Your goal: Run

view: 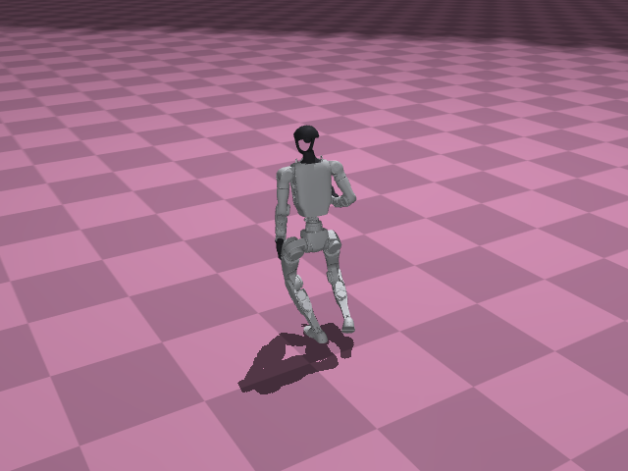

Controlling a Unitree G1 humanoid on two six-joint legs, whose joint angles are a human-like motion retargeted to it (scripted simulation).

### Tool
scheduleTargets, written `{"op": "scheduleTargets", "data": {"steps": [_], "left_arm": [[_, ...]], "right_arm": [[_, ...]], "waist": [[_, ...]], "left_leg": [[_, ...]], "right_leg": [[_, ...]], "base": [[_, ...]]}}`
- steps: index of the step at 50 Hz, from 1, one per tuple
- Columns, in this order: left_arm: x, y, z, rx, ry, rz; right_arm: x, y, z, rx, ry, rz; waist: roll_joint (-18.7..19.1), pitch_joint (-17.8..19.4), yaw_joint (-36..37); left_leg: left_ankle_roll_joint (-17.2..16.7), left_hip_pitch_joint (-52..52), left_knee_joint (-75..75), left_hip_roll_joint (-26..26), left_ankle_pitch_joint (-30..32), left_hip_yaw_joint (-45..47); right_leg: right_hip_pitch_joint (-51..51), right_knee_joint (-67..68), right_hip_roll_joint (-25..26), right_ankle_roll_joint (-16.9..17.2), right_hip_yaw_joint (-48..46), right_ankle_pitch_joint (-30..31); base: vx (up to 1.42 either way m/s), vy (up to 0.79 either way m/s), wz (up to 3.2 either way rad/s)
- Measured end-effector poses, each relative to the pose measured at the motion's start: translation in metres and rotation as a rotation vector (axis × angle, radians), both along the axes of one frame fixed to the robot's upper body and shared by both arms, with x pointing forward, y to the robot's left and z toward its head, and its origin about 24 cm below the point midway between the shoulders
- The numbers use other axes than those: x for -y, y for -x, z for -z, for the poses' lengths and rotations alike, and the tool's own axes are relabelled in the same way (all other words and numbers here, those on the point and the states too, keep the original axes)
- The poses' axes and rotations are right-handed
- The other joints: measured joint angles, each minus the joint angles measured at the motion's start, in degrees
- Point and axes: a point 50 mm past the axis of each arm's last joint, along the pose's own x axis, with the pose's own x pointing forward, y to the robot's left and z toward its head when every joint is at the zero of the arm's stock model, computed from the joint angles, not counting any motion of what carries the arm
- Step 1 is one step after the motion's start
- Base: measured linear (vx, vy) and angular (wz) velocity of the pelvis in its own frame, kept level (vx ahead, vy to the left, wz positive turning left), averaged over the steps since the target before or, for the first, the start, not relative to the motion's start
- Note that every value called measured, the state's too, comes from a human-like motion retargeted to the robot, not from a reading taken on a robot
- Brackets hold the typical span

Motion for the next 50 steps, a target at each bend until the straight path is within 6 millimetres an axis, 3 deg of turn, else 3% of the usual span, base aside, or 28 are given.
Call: {"op": "scheduleTargets", "data": {"steps": [3,5,8,11,15,17,20,23,25,27,30,32,35,40,46,48,50], "left_arm": [[-0.006,-0.004,-0.002,0.024,-0.035,-0.016],[-0.009,-0.006,-0.004,0.040,-0.052,-0.015],[-0.010,-0.010,-0.006,0.059,-0.068,-0.009],[-0.009,-0.020,-0.009,0.094,-0.081,0.011],[-0.008,-0.041,-0.020,0.182,-0.093,0.028],[-0.007,-0.051,-0.026,0.234,-0.093,0.008],[-0.008,-0.063,-0.033,0.288,-0.090,-0.052],[-0.004,-0.054,-0.026,0.239,-0.041,-0.098],[-0.002,-0.031,-0.016,0.155,0.004,-0.101],[-0.002,0.002,-0.002,0.019,0.050,-0.092],[-0.006,0.054,0.014,-0.210,0.119,-0.077],[-0.008,0.077,0.019,-0.304,0.133,-0.078],[-0.013,0.094,0.021,-0.380,0.142,-0.057],[-0.022,0.096,0.021,-0.411,0.123,0.002],[-0.033,0.073,0.015,-0.320,0.080,0.027],[-0.035,0.065,0.013,-0.278,0.066,0.020],[-0.038,0.057,0.010,-0.233,0.046,0.008]], "right_arm": [[0.004,-0.001,-0.017,0.064,0.047,0.006],[0.007,0.001,-0.019,0.055,0.100,0.006],[0.015,0.008,0.001,-0.059,0.192,0.024],[0.027,0.021,0.033,-0.234,0.277,0.058],[0.045,0.051,0.077,-0.480,0.327,0.138],[0.054,0.072,0.096,-0.607,0.346,0.181],[0.067,0.100,0.125,-0.813,0.397,0.218],[0.068,0.108,0.146,-0.954,0.393,0.194],[0.060,0.111,0.157,-1.009,0.356,0.134],[0.048,0.114,0.166,-1.057,0.295,0.050],[0.031,0.118,0.177,-1.130,0.215,-0.084],[0.025,0.117,0.181,-1.160,0.218,-0.158],[0.022,0.107,0.179,-1.152,0.243,-0.232],[0.021,0.078,0.166,-1.042,0.285,-0.310],[0.017,0.033,0.133,-0.819,0.345,-0.363],[0.014,0.021,0.121,-0.740,0.364,-0.373],[0.010,0.010,0.108,-0.656,0.388,-0.373]], "waist": [[1.21,-0.17,-1.99],[2.50,-0.72,-3.66],[4.92,-1.99,-6.41],[7.44,-2.74,-7.99],[8.48,-2.67,-8.54],[7.69,-2.11,-8.13],[6.04,0.35,-6.62],[4.80,2.25,-5.73],[4.69,1.86,-5.39],[4.92,0.19,-4.76],[4.37,-4.52,-4.72],[3.20,-8.38,-5.23],[1.21,-10.84,-5.95],[1.90,-9.06,-4.40],[3.80,-7.41,-1.91],[3.78,-6.62,-1.56],[3.57,-5.78,-1.16]], "left_leg": [[-3.44,-1.05,-1.17,-2.32,4.64,-5.38],[-7.62,-2.02,-2.37,-3.39,10.98,-9.05],[-14.69,-6.00,-1.20,-3.53,22.84,-13.20],[-18.15,-11.94,3.86,-2.08,26.75,-15.66],[-18.36,-18.50,13.29,-1.11,21.52,-17.37],[-17.43,-21.04,20.86,-1.72,14.60,-17.29],[-14.51,-22.73,31.80,-2.49,1.37,-15.71],[-11.19,-18.47,33.13,-2.92,-5.99,-14.55],[-10.26,-12.65,27.58,-2.61,-6.89,-14.93],[-11.77,-5.66,16.76,-1.65,0.55,-16.11],[-18.44,3.38,-6.13,-0.40,29.14,-16.64],[-22.44,5.78,-18.30,-0.97,46.14,-13.99],[-22.44,7.21,-25.19,-2.57,53.25,-9.75],[-21.55,6.06,-16.91,0.09,44.50,-10.14],[-17.75,5.61,-9.34,4.36,34.23,-11.50],[-16.27,5.31,-4.25,4.43,29.16,-12.96],[-14.54,4.92,3.29,3.87,22.15,-14.84]], "right_leg": [[-4.32,2.43,2.81,-0.41,1.79,0.44],[-7.28,0.95,5.50,-1.05,2.75,0.40],[-11.87,-5.70,11.47,-1.09,5.32,1.56],[-15.42,-14.64,19.64,-0.37,9.91,2.36],[-16.25,-20.21,28.54,-0.88,17.11,-0.67],[-16.12,-15.57,30.01,-2.81,18.11,-8.15],[-16.15,-4.05,28.73,-7.39,16.10,-25.36],[-13.24,0.83,27.54,-8.04,15.91,-30.20],[-8.93,-2.69,27.54,-7.20,16.89,-27.21],[-3.39,-10.45,25.79,-6.08,17.19,-18.90],[3.63,-26.40,19.92,-1.72,16.37,4.69],[3.28,-32.92,15.13,1.83,15.03,17.71],[0.69,-32.87,9.99,1.87,12.76,21.08],[-0.68,-29.81,12.39,0.24,11.61,17.01],[-0.38,-31.54,19.94,-1.01,13.31,15.47],[-0.54,-29.12,22.74,-1.53,15.22,12.32],[-1.11,-24.50,25.77,-3.16,17.08,5.08]], "base": [[0.15,0.02,1.69],[0.16,-0.01,1.73],[0.14,-0.04,1.95],[0.11,-0.05,1.91],[0.07,-0.05,1.59],[0.05,-0.04,1.21],[0.07,-0.01,0.70],[0.11,0.03,0.03],[0.16,0.06,-0.46],[0.20,0.07,-0.63],[0.21,0.08,-0.48],[0.17,0.11,-0.17],[0.07,0.07,-0.07],[-0.02,-0.01,-0.45],[-0.05,-0.02,-0.50],[-0.11,-0.04,-0.31],[-0.13,-0.03,-0.36]]}}
